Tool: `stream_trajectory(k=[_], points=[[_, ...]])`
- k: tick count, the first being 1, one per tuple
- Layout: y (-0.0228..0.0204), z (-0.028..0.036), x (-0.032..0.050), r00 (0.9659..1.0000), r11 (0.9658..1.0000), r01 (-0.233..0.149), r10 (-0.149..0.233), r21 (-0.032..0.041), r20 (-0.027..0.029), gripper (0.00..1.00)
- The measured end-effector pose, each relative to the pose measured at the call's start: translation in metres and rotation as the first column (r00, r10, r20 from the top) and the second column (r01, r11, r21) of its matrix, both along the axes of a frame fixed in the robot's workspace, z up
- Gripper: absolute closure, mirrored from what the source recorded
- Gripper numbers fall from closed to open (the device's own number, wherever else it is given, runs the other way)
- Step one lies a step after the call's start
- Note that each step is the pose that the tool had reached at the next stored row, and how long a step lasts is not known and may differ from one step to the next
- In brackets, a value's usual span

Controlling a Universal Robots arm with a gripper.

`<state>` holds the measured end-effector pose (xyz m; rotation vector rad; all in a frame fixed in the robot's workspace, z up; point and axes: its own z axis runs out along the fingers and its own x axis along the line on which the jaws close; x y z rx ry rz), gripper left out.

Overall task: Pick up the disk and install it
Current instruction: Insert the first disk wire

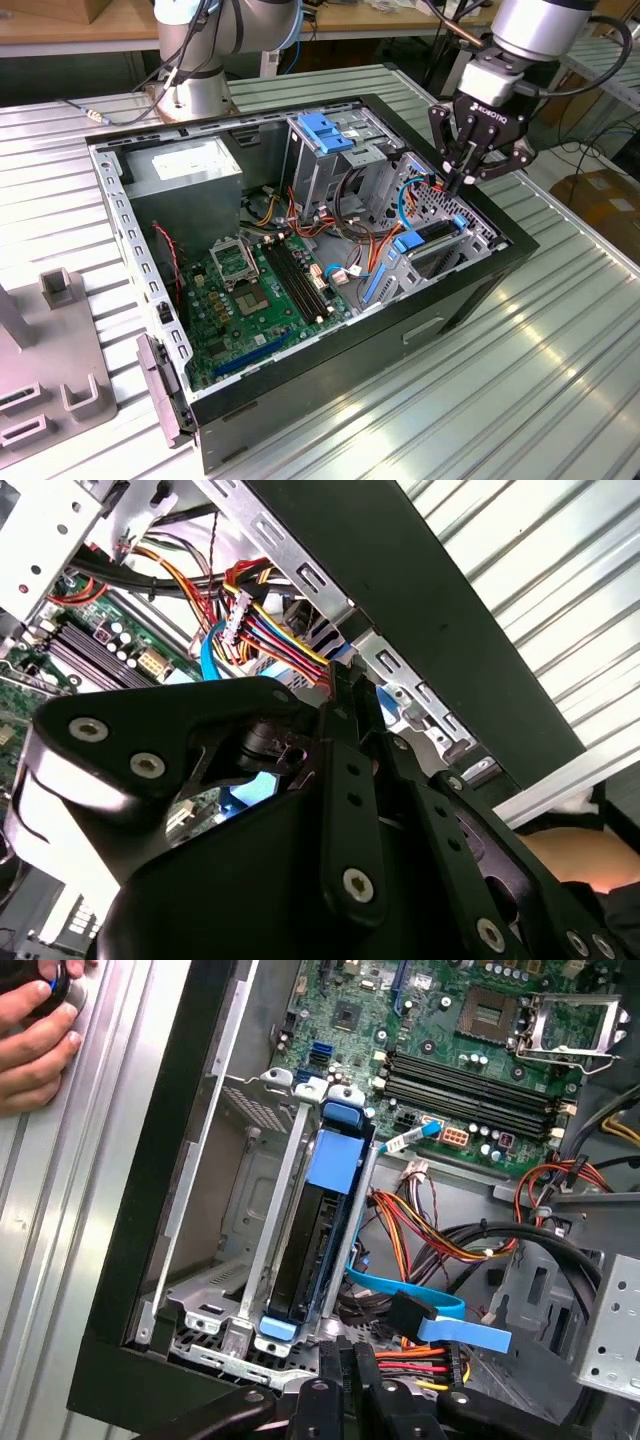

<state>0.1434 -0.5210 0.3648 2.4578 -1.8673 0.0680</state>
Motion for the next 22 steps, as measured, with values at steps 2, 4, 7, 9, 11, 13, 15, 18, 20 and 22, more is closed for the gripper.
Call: stream_trajectory(k=[2,4,7,9,11,13,15,18,20,22], points=[[0.0000,0.0000,0.0000,1.0000,1.0000,0.003,-0.003,-0.0002,0.0000,0.83],[0.0000,0.0000,0.0000,1.0000,1.0000,0.004,-0.004,-0.0003,0.0000,0.83],[0.0000,0.0000,0.0000,1.0000,1.0000,0.004,-0.004,-0.0004,0.0000,0.83],[0.0000,-0.0003,0.0000,0.9998,0.9998,0.020,-0.020,-0.0004,-0.0001,0.83],[0.0000,-0.0006,0.0000,0.9988,0.9988,0.049,-0.049,-0.0004,0.0000,0.83],[0.0000,-0.0009,-0.0001,0.9971,0.9971,0.076,-0.076,-0.0004,0.0000,0.83],[0.0000,-0.0011,-0.0012,0.9966,0.9966,0.083,-0.083,-0.0001,0.0000,0.83],[-0.0002,-0.0012,-0.0036,0.9963,0.9963,0.086,-0.086,-0.0003,0.0000,0.83],[-0.0002,-0.0012,-0.0050,0.9961,0.9961,0.088,-0.088,-0.0004,0.0000,0.83],[-0.0002,-0.0013,-0.0053,0.9961,0.9961,0.088,-0.088,-0.0003,0.0000,0.83]])
